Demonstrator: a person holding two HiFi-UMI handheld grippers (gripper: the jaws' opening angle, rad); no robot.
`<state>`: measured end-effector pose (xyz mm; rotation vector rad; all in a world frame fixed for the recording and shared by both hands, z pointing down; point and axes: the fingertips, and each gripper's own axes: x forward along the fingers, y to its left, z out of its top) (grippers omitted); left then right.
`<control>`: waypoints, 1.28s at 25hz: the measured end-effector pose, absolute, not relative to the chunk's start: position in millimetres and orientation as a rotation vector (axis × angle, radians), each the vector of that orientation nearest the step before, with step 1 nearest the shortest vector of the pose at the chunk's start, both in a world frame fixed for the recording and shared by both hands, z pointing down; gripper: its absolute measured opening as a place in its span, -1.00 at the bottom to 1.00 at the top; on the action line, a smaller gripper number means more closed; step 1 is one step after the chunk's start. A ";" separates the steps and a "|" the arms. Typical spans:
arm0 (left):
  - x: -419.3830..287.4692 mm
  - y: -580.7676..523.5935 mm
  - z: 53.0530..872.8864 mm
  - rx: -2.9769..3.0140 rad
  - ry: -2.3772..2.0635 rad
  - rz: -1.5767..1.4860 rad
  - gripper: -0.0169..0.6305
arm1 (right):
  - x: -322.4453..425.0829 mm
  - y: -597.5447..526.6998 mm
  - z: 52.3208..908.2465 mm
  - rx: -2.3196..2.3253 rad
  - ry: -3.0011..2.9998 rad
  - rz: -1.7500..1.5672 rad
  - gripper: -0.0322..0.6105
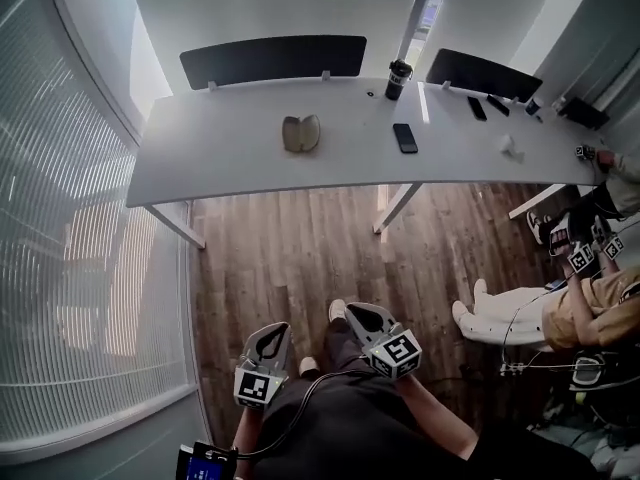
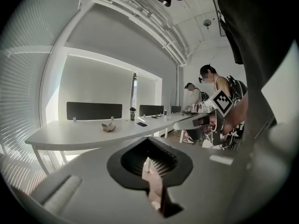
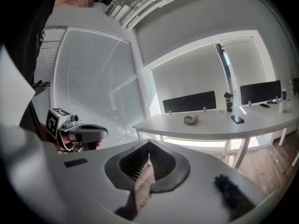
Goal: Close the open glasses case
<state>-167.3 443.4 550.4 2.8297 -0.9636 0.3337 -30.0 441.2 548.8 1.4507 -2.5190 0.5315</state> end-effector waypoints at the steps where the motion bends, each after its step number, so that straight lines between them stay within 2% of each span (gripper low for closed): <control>1: -160.1 436.7 553.6 2.859 -0.956 0.339 -0.92 | -23.0 433.8 548.9 1.454 -2.517 0.518 -0.88; 9: -112.9 391.1 554.9 2.848 -0.899 0.374 -0.92 | 24.0 390.3 548.7 1.480 -2.501 0.533 -0.88; 18: -96.4 390.2 574.2 2.836 -0.856 0.393 -0.92 | 26.7 397.9 563.9 1.504 -2.490 0.578 -0.88; 32: -62.8 333.9 576.5 2.799 -0.863 0.502 -0.92 | 80.4 343.7 568.3 1.578 -2.482 0.647 -0.88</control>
